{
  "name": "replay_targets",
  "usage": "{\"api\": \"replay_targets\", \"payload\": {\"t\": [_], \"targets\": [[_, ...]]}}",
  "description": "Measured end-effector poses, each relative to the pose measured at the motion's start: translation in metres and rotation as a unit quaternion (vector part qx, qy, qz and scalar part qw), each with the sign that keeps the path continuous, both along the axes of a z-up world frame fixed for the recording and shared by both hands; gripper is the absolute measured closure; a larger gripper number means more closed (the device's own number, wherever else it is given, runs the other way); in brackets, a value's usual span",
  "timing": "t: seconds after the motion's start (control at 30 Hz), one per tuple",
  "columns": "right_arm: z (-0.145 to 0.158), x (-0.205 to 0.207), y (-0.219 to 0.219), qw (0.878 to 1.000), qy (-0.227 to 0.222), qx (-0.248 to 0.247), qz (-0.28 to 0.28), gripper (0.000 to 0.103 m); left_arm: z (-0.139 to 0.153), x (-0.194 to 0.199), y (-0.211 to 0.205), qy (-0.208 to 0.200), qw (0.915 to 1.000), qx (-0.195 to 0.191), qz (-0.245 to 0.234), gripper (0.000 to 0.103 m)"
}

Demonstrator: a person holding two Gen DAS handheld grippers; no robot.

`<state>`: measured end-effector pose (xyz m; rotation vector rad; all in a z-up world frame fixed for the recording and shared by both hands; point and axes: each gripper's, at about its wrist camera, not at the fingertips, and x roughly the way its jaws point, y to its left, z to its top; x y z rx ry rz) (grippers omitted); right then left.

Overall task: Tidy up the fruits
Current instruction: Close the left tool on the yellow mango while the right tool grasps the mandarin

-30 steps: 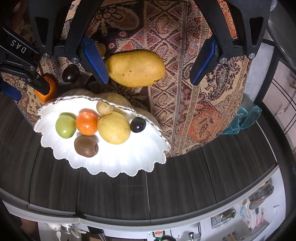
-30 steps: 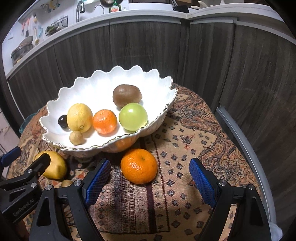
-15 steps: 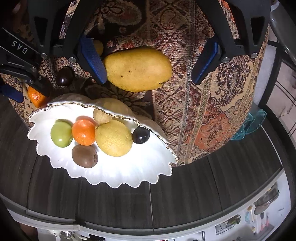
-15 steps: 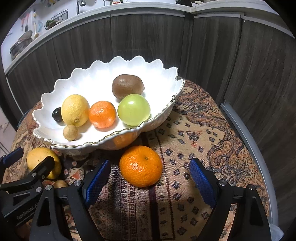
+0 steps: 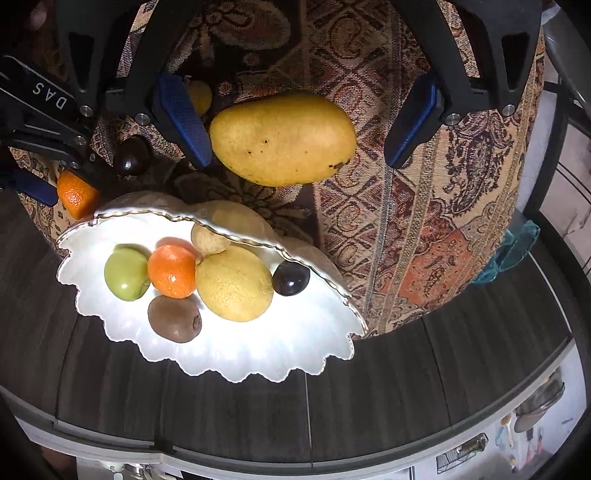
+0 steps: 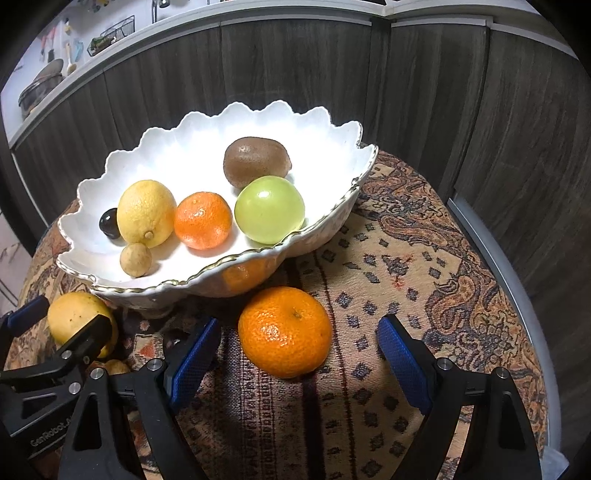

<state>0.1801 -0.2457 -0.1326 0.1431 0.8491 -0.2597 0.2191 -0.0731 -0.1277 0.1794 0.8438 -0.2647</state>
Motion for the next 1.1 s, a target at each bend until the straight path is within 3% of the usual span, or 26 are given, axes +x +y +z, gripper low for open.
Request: {"api": "replay_targets", "payload": {"t": [0.5,0.7,0.77,0.87,0.93,1.1], "targets": [[-0.003,0.005,0.003,1.0,0.003,-0.003,0.004,0.015,-0.009,0.008,-0.002,0.025,0.9997,-0.001,-0.004,0.008],[-0.005,0.008,0.003,1.0,0.009,0.001,0.009,0.018,-0.013,0.008,-0.002,0.033,0.9993,-0.01,-0.014,0.017],[-0.006,0.008,0.003,1.0,0.009,0.004,0.011,0.028,-0.014,0.007,-0.003,0.034,0.9992,-0.011,-0.02,0.023],[-0.008,0.008,0.002,1.0,0.011,0.01,0.013,0.048,-0.014,0.006,-0.003,0.032,0.9993,-0.011,-0.018,0.024],[-0.007,0.007,0.002,1.0,0.008,0.011,0.013,0.055,-0.013,0.006,-0.003,0.032,0.9993,-0.009,-0.016,0.025],[-0.005,0.004,0.002,1.0,-0.001,0.012,0.013,0.056,-0.011,0.004,-0.005,0.026,0.9995,-0.006,-0.019,0.025]]}}
